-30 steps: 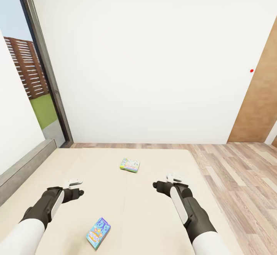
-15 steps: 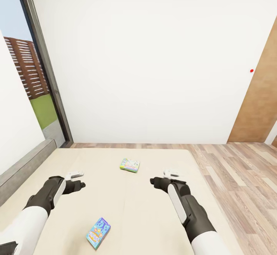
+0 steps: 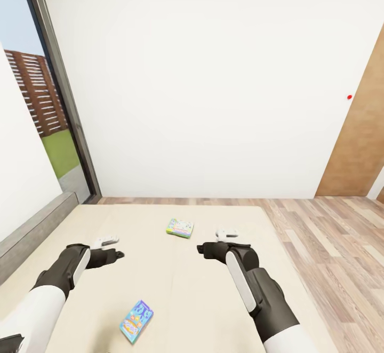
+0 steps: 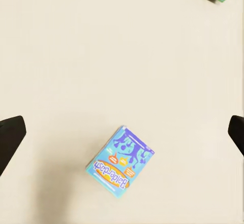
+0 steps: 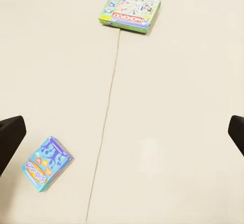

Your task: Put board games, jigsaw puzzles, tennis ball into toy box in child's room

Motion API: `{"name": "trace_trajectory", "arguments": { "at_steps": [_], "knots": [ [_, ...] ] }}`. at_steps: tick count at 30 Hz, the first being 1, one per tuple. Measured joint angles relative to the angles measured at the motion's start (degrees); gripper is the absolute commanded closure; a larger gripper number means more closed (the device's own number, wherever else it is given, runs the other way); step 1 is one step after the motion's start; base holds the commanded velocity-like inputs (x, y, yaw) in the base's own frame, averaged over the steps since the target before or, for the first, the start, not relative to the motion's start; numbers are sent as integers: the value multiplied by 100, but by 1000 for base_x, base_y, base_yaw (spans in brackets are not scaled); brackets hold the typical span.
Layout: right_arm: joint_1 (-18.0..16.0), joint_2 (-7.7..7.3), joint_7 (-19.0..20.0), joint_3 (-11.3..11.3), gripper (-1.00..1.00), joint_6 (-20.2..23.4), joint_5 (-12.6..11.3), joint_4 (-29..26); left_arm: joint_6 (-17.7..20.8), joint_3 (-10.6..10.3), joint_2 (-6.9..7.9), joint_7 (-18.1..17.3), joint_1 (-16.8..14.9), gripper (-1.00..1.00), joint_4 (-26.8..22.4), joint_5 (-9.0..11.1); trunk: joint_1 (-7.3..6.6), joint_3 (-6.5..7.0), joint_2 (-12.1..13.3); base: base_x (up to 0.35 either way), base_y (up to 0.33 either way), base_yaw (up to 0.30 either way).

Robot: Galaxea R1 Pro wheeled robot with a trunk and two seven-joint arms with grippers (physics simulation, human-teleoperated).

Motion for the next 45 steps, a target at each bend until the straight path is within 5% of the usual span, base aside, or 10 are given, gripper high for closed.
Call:
{"name": "trace_trajectory", "arguments": {
  "at_steps": [45],
  "knots": [
    [-2,16,-13,-9,-100,-46,-1,296,-2,-41,-9,-108,0,-100,-6,-39,0,-419,-1,0,0,-39]
  ]
}}
